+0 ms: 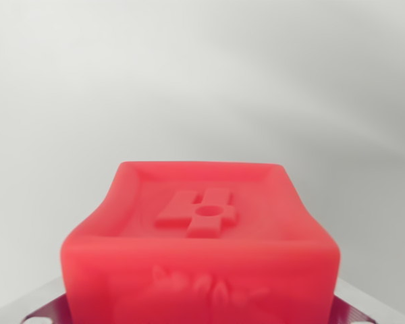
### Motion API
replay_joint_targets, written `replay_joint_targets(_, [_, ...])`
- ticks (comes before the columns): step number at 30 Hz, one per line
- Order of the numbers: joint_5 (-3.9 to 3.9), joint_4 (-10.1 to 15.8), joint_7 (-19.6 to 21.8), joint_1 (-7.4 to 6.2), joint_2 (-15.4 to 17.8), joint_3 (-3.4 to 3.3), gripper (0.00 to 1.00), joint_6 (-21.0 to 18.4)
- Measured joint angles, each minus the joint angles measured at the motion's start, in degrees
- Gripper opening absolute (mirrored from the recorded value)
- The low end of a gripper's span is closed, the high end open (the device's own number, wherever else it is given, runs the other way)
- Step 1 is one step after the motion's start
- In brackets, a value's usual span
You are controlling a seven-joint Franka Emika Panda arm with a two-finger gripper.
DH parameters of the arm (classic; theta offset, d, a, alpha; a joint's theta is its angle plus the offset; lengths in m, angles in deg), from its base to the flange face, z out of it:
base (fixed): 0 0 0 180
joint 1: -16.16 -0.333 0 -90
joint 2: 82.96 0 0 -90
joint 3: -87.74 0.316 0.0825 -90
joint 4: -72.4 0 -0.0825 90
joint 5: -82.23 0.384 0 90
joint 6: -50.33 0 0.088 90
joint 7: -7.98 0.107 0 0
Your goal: Destack cube
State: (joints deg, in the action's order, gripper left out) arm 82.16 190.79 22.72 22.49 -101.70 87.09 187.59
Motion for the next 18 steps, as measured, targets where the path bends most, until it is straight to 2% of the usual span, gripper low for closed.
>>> replay_joint_targets(18, [0.06, -4.12, -2.37, 2.7, -3.03, -0.03, 0.0, -1.07])
